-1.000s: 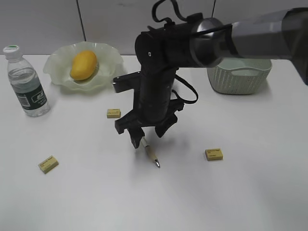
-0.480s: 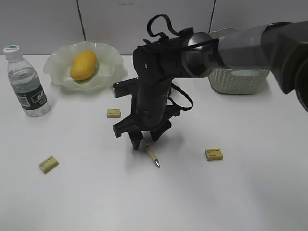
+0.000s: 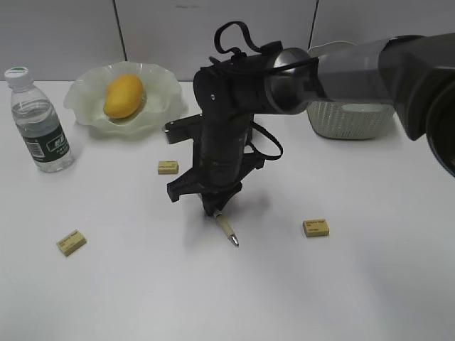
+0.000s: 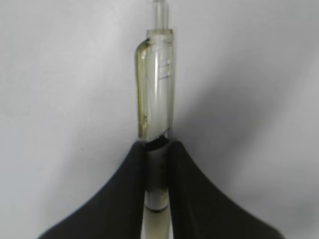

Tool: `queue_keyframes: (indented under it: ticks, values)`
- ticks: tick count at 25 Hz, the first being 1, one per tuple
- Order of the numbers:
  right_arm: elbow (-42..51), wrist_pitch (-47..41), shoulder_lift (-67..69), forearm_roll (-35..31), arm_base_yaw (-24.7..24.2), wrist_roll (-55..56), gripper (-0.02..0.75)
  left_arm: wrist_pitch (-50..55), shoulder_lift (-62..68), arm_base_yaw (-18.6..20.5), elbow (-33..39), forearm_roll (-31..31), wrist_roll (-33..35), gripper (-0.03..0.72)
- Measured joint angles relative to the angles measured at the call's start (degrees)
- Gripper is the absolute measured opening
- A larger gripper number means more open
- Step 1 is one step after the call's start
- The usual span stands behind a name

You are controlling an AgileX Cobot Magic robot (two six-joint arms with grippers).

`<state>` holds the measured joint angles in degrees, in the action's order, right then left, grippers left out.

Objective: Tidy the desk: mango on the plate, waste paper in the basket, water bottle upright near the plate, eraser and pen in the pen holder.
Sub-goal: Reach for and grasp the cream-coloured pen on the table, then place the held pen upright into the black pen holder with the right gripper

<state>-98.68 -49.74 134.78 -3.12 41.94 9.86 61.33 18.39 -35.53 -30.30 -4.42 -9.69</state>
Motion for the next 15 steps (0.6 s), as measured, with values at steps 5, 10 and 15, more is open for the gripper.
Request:
queue_keyframes:
  ticks: [5, 10, 15]
  values:
    - [-7.09, -6.08, 1.41, -0.16, 0.0, -2.6, 0.115, 0.0, 0.0, 0.0, 0.0, 0.0, 0.0, 0.432]
    - [-20.73, -12.08, 1.48, -0.16, 0.0, -4.61, 0.115, 0.0, 0.0, 0.0, 0.0, 0.0, 0.0, 0.432]
    - [-34.35, -13.37, 1.48, 0.36, 0.0, -4.95, 0.115, 0.0, 0.0, 0.0, 0.0, 0.0, 0.0, 0.432]
